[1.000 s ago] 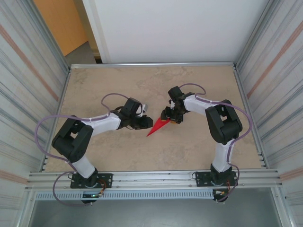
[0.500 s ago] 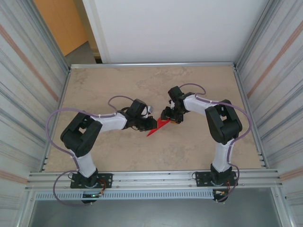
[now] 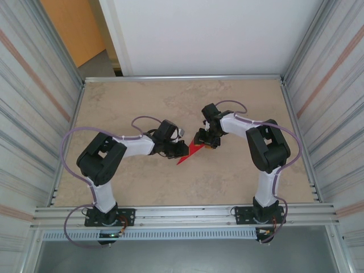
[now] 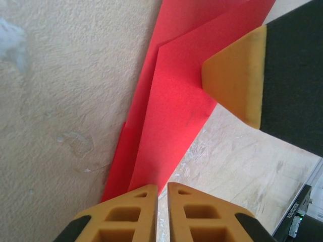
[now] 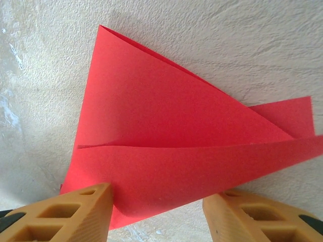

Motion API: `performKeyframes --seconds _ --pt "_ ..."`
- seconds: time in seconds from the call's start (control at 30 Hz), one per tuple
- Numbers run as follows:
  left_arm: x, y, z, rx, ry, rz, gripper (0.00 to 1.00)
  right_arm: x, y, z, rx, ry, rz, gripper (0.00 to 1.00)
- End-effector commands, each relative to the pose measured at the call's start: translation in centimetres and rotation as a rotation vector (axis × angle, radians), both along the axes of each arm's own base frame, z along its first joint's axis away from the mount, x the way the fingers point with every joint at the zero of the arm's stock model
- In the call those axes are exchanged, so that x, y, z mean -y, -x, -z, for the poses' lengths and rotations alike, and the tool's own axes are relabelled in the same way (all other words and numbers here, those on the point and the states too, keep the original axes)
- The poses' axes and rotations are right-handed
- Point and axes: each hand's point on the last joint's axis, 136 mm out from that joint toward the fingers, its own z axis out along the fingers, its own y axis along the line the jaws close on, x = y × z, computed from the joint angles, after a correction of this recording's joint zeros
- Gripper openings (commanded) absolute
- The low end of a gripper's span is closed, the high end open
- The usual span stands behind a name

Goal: Fold a paper plane with a square sheet of paper (pick it up from the middle)
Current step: Fold the wing for the fifth time at the center of the table.

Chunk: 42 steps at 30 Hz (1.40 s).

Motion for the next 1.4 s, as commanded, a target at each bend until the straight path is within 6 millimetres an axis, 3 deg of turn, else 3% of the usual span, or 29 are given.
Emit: performKeyframes --seconds 0.0,0.77,1.17,1.37 --pt "-0.3 -0.4 0.8 -0.006 -0.025 -0.026 0.13 1.4 3.0 8.1 -0.129 0.115 -0.006 0.52" --pt "-1.0 -1.0 1.4 0.004 -0.061 -0.050 0.12 2.0 2.9 9.1 -0.152 0.170 -0.017 0.59" --pt "-0.6 -1.4 -1.5 0.078 -0.013 -0.032 0.17 2.1 2.9 9.5 -0.169 0.180 -0.010 0.60" --pt "-0.8 -1.4 -1.7 0.091 -0.019 -0.028 0.20 2.3 3.1 9.9 -0.184 0.191 -0.006 0.60"
